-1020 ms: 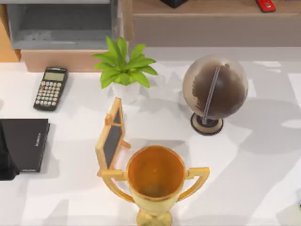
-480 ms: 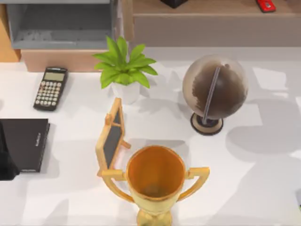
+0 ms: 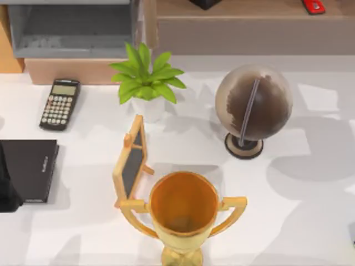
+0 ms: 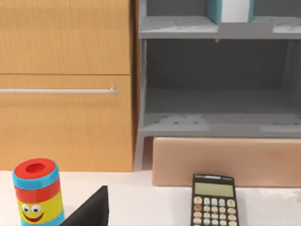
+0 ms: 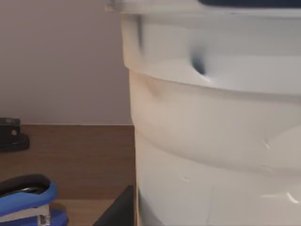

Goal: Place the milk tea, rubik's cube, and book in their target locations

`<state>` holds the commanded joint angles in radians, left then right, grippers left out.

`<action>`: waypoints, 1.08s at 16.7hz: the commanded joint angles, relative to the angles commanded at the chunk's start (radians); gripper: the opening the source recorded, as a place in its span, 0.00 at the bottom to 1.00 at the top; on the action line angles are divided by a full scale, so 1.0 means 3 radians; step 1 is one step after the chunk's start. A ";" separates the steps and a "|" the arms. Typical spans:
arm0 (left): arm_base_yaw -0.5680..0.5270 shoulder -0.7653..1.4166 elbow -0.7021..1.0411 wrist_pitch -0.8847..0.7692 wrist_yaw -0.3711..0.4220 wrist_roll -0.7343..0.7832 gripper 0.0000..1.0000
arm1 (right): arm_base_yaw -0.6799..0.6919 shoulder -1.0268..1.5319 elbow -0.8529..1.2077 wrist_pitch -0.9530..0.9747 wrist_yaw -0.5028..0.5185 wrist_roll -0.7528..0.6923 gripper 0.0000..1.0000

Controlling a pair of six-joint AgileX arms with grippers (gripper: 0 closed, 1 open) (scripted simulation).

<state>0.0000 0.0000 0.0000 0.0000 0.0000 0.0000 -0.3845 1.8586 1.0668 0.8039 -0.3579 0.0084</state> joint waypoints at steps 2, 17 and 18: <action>0.0000 0.0000 0.0000 0.0000 0.0000 0.0000 1.00 | -0.0024 -0.0033 -0.0115 0.0177 -0.0067 -0.0024 0.00; 0.0000 0.0000 0.0000 0.0000 0.0000 0.0000 1.00 | -0.0369 0.0987 -0.0812 0.2264 -0.0340 0.0121 0.00; 0.0000 0.0000 0.0000 0.0000 0.0000 0.0000 1.00 | -0.0382 0.1079 -0.0777 0.2272 -0.0308 0.0146 0.00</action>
<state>0.0000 0.0000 0.0000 0.0000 0.0000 0.0000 -0.4993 2.1823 0.8338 1.4855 -0.4503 0.0521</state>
